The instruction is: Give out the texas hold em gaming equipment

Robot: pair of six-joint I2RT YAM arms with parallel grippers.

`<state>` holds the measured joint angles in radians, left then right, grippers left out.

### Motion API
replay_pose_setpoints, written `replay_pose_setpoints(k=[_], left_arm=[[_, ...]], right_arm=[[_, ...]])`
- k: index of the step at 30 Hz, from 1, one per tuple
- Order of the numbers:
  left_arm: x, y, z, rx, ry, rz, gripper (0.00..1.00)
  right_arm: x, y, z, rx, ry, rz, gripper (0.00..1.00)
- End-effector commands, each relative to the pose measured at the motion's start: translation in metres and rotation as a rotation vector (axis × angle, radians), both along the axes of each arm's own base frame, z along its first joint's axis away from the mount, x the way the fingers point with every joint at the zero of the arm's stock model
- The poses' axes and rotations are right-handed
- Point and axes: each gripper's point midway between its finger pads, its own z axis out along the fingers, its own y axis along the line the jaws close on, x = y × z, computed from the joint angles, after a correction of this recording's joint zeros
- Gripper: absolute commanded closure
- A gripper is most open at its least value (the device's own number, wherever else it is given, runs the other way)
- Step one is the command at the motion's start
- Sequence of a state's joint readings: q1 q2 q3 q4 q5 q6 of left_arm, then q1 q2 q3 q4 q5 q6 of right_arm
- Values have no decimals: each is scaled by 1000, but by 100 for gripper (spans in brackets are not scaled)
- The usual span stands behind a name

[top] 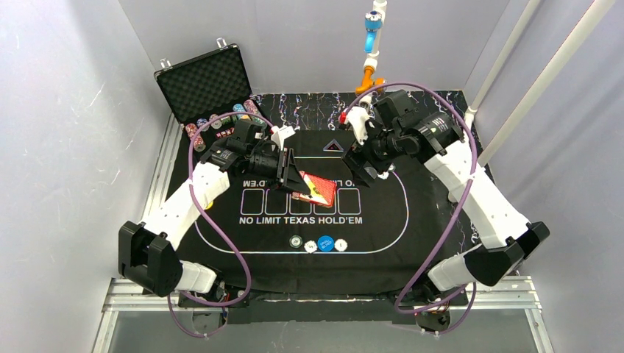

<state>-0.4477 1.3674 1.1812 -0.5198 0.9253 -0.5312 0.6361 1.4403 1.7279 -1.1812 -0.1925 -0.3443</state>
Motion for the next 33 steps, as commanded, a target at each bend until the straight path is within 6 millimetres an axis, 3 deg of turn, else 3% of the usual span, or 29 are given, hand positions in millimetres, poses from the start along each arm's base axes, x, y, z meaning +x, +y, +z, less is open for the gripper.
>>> replay_pose_setpoints(k=[1,7,10,14,20,33], left_arm=[[-4,2,16,-41,-7,-3,100],[-1,-6,14,-95,64,10,100],[5,-11,18,-113,41,23,100],[10,-15,24,-145,18,54,100],[2,-17,29,-178,15,22,100],[-23,-22,49,-265,-14,-105,100]], right_arm=[[-6,0,27,86,-79,8,2],[-21,36,35,233,0,81,2],[-16,43,29,208,-43,109,2],[-34,70,24,210,-61,226,2],[-44,91,8,149,-143,349,2],[-37,99,-17,70,-236,355,2]])
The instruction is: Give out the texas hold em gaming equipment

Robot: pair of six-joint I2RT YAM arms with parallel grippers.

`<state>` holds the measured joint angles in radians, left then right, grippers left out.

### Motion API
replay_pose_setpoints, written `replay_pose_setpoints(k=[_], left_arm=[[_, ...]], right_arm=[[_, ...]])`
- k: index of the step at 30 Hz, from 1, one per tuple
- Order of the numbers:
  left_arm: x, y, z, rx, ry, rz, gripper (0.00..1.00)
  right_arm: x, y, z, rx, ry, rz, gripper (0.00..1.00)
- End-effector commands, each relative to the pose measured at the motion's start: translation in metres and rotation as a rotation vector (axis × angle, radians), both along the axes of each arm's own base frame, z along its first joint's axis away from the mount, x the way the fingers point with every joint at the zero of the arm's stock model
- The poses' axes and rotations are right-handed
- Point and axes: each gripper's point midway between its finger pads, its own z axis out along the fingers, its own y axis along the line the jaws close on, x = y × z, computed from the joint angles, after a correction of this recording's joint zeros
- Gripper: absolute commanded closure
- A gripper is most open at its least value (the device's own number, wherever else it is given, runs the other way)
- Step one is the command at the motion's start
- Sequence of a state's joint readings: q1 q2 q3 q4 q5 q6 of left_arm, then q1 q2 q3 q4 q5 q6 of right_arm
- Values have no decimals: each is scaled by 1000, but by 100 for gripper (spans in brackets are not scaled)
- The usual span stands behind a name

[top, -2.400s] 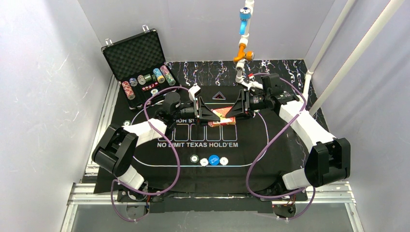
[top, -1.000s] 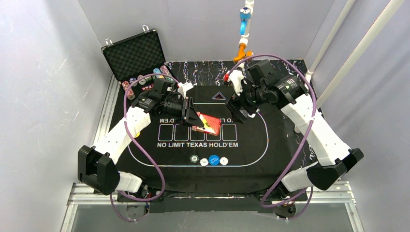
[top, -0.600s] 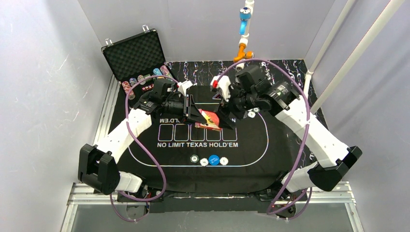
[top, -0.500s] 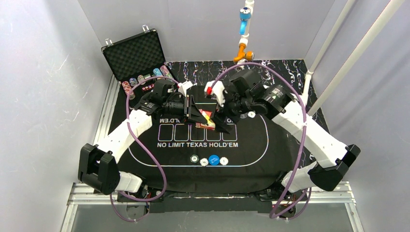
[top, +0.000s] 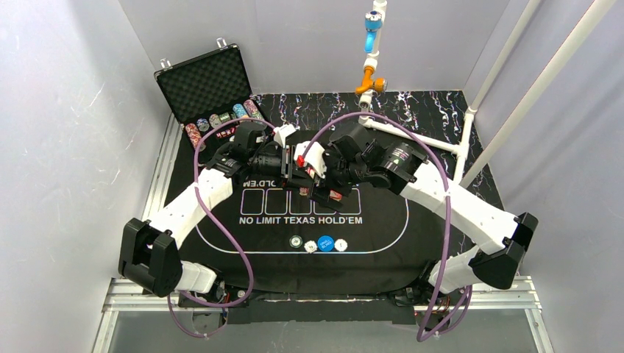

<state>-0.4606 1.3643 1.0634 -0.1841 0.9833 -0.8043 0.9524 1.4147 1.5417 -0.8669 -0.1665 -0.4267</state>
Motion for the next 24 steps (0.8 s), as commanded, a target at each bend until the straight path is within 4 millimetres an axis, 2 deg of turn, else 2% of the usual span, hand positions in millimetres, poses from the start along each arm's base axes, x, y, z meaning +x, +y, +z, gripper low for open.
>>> replay_pose_setpoints(k=[1,9,12,18,20,24], left_arm=[[-34,-2,43,-132,-103,-150,100],[-46,-5,50,-164,-112,-210,100],[-51,-2,49,-167,-106,-219,100],[-51,-2,47,-164,-105,-213,100],[-51,-2,47,-166,-107,-214,100],[-52,-4,51,-175,-122,-226,100]], right_arm=[[9,3,0,6,-65,-11,2],[13,-6,-4,-22,-95,-38,2],[13,-9,10,3,-109,-56,2],[-3,-19,32,62,-100,-46,2],[-6,-21,32,66,-95,-39,2],[-10,-18,19,48,-60,-21,2]])
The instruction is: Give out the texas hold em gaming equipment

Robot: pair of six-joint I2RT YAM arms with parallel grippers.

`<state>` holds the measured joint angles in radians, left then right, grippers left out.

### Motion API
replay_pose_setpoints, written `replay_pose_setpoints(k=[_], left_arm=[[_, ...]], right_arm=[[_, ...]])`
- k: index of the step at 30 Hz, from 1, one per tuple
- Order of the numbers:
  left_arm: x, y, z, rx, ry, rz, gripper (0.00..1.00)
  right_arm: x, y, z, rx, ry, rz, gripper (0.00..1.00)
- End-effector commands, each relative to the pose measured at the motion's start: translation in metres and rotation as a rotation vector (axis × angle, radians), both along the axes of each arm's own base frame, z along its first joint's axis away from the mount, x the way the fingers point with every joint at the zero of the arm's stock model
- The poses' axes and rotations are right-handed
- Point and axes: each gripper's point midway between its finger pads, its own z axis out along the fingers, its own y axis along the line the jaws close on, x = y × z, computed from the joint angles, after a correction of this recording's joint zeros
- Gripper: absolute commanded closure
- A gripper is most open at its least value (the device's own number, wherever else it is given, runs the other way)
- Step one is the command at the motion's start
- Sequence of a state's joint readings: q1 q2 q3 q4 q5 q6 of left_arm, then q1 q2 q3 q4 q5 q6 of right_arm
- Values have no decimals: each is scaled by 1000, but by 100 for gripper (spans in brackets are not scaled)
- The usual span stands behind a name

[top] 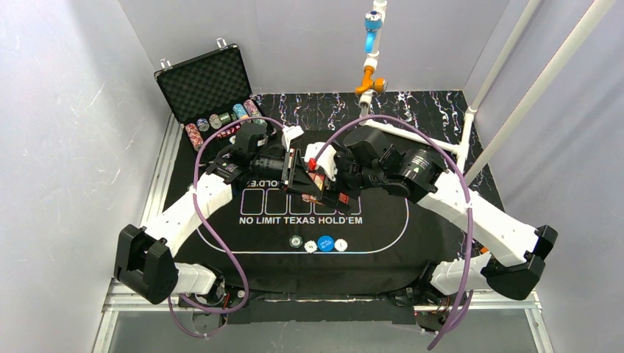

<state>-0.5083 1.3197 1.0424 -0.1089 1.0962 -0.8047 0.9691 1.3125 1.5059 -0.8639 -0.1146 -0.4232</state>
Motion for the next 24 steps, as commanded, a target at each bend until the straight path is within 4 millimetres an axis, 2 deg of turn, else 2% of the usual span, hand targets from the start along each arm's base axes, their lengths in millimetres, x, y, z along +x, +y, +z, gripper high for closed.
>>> replay_pose_setpoints(k=[1,10,16,24], left_arm=[[-20,4,29,-81,-69,-83,100],[-19,2,34,-103,-64,-76,100],[-13,-1,35,-112,-61,-76,100],[-12,-2,30,-98,-41,-69,100]], right_arm=[[-2,0,-3,11,17,3,2],[-7,-2,-18,-12,41,18,2],[5,5,-11,26,6,-28,2],[12,3,-7,35,-20,-69,2]])
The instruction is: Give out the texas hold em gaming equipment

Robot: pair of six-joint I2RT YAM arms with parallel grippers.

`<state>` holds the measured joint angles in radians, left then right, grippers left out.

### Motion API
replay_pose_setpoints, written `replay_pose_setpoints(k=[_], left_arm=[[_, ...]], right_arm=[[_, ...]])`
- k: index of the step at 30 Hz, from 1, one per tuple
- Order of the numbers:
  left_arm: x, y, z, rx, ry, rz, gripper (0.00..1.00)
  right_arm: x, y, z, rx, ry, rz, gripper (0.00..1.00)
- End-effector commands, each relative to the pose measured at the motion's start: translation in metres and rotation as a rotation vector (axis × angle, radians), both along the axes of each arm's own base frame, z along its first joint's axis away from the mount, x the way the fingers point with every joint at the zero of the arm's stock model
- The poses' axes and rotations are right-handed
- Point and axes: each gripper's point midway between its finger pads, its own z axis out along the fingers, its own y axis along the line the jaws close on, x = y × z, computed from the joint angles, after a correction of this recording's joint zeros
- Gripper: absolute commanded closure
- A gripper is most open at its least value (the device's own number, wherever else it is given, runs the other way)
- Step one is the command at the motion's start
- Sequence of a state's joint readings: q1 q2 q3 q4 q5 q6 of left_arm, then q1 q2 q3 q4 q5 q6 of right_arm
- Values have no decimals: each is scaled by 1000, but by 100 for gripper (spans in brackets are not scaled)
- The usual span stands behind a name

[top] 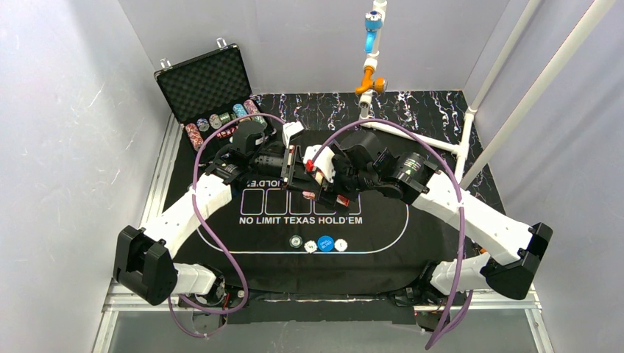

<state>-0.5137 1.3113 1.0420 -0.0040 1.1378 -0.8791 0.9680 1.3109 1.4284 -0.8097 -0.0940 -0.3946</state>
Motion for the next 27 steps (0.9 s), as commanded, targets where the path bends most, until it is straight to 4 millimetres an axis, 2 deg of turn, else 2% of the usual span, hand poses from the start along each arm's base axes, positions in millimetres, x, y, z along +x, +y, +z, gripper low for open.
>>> replay_pose_setpoints(k=[1,6,13,24,25,27], left_arm=[[-9,2,12,-33,-24,-40,100],[-7,1,10,-26,-14,-35,100],[-6,1,4,2,13,-31,100],[-5,-1,-1,25,25,-28,100],[-5,-1,-1,27,26,-29,100],[-5,-1,-1,28,25,-28,100]], right_arm=[[9,2,14,51,-46,-35,2],[13,1,18,48,-74,-40,2],[8,1,14,19,-82,34,3],[15,7,15,45,-84,-8,2],[14,8,16,49,-81,-3,5],[13,9,14,43,-72,5,21]])
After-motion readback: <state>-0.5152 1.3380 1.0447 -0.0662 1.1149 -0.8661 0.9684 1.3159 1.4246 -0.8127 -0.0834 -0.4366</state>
